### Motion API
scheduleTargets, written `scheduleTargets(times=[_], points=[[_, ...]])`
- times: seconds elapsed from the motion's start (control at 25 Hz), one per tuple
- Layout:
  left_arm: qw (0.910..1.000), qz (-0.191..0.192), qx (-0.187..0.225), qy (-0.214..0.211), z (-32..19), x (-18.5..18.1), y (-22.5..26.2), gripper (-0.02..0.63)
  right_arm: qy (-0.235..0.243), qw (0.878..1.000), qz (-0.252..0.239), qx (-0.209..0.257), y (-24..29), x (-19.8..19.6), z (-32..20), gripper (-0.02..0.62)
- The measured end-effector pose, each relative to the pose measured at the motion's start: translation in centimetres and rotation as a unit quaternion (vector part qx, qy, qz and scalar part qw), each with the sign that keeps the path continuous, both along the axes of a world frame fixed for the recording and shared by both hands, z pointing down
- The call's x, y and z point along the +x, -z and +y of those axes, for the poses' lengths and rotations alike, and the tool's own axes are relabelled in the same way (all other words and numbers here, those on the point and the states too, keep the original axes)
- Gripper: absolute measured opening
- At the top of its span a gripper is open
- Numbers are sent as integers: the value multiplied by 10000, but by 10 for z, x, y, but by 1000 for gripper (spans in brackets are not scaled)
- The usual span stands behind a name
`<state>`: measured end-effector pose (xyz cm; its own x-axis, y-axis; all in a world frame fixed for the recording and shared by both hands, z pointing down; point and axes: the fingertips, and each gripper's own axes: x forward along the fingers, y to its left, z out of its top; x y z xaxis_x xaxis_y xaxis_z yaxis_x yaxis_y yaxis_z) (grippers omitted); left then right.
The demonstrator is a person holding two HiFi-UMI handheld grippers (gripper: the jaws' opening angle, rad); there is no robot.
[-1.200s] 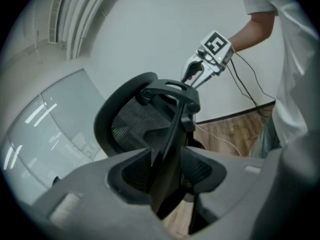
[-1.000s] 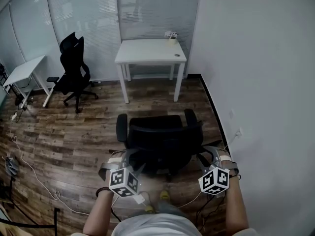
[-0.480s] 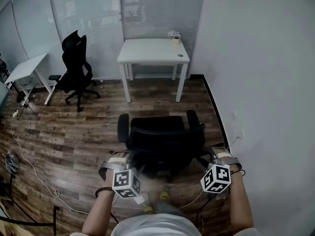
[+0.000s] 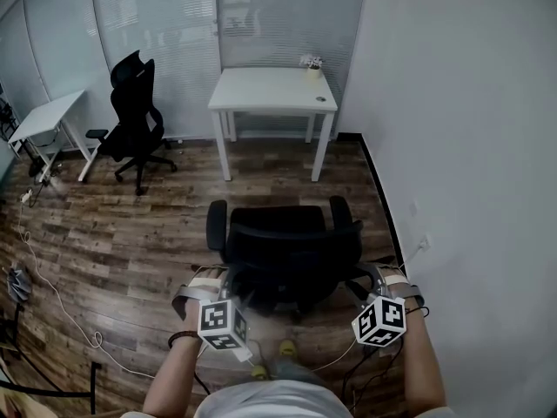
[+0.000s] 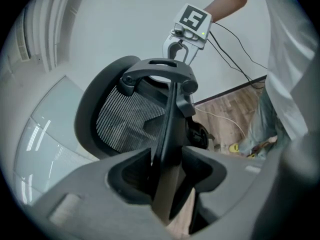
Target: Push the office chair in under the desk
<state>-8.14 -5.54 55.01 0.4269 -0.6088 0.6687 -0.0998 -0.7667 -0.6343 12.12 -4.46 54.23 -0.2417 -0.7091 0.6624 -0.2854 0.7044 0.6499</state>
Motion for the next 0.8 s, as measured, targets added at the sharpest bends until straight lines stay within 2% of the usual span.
scheduleTargets(times=[0.24, 0.8], points=[[9998, -9, 150, 90, -26, 0, 1, 196, -25, 9997, -183, 139, 2, 0, -24, 163], [9992, 64, 237, 319, -146, -2, 3, 216, 84, 9994, -226, 259, 7, -1, -135, 163]])
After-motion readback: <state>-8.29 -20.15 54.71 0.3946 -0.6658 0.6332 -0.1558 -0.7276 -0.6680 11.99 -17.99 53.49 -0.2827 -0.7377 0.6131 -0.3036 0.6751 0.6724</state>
